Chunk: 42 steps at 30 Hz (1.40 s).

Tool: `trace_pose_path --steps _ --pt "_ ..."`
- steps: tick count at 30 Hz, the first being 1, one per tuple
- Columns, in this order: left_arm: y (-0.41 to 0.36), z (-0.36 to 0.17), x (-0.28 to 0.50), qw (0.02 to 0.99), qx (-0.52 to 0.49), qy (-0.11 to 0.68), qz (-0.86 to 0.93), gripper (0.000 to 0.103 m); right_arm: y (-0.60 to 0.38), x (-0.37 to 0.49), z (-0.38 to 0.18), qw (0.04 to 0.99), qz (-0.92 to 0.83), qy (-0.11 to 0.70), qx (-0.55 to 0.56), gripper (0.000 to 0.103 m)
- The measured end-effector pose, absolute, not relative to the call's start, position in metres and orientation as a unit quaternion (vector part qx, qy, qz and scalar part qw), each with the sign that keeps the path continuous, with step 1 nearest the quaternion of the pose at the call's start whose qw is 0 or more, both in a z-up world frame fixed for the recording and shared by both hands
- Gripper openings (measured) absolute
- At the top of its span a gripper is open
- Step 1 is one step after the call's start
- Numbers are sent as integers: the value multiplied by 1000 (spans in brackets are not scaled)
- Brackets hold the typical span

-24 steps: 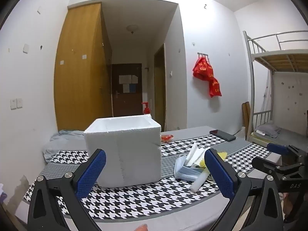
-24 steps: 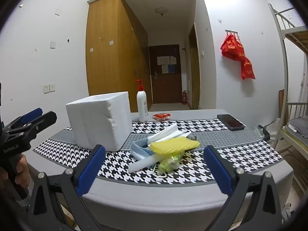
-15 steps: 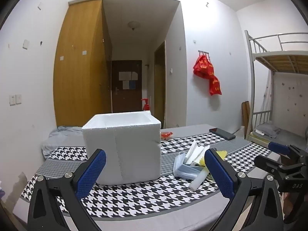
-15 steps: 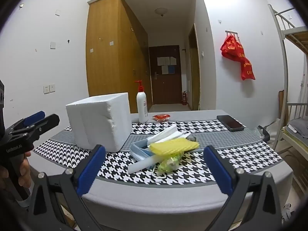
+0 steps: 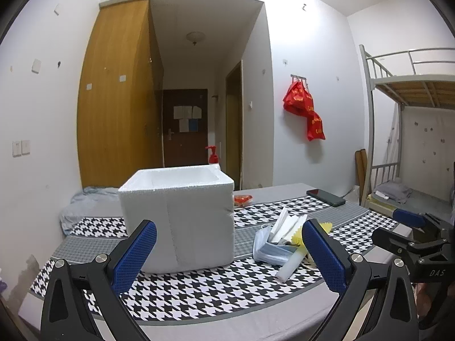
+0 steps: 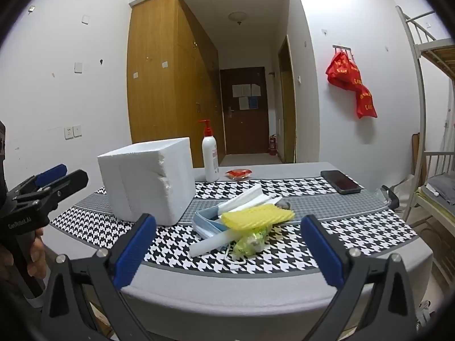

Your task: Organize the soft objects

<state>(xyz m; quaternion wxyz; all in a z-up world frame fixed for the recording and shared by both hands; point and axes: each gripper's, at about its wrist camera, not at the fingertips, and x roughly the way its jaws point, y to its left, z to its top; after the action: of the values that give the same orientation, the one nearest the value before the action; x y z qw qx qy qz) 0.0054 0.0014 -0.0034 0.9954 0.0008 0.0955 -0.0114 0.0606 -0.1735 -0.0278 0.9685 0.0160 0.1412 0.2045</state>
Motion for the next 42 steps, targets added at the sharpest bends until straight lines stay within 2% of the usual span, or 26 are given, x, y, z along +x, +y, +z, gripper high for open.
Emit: trace_pose_path --steps 42 --pt "1 3 14 995 -3 102 -12 102 -175 63 -22 970 199 138 9 103"
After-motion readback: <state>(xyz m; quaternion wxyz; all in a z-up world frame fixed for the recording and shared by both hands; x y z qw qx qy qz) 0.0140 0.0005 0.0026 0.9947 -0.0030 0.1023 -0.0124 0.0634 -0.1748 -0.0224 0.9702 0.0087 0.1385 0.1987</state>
